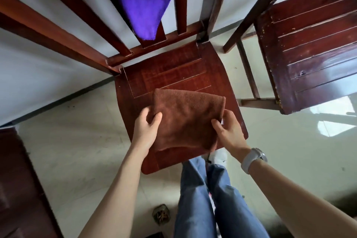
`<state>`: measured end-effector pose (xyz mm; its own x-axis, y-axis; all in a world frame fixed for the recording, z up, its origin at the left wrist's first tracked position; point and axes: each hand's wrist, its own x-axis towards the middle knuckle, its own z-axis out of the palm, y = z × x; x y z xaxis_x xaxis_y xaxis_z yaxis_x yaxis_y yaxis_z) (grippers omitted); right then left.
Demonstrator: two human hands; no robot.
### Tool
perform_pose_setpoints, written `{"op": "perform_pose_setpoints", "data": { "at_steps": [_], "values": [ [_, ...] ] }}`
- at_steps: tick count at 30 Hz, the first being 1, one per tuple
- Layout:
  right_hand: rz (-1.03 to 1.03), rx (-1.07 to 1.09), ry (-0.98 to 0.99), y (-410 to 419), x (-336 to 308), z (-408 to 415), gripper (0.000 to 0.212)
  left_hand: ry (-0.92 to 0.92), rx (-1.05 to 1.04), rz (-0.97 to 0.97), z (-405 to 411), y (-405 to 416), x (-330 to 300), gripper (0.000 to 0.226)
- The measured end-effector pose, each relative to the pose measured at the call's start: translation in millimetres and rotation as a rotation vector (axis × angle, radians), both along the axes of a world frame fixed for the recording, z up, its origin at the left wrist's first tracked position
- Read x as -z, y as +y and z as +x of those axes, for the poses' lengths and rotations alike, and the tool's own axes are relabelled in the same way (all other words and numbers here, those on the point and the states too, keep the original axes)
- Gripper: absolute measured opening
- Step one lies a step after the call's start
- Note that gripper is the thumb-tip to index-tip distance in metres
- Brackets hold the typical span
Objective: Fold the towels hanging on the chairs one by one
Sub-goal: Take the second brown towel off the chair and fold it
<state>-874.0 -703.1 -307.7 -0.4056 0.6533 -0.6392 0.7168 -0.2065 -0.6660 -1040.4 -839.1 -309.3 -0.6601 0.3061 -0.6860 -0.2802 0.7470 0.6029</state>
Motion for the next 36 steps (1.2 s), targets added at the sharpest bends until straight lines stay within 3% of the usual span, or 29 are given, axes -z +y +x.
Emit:
{"op": "perform_pose_setpoints", "data": {
  "at_steps": [7,17,20,25,31,36],
  "values": [
    [0.174,0.169,0.098,63,-68,74,0.008,0.151,0.223,0.102,63,87,-78,0.03],
    [0.26,0.492,0.163,187,-167,285,0.017,0.19,0.465,0.211,254,266,-178,0.031],
    [0.221,0.624,0.196,228,-192,366,0.013,0.166,0.539,0.253,328,321,-198,0.038],
    [0.089,0.867,0.343,285,-223,482,0.016,0.197,0.717,0.379,431,418,-234,0.031],
    [0.117,0.998,0.431,359,-251,565,0.017,0.093,0.853,0.451,514,538,-254,0.027],
    [0.175,1.131,0.438,441,-266,625,0.014,-0.13,0.903,0.49,573,640,-264,0.021]
  ]
}}
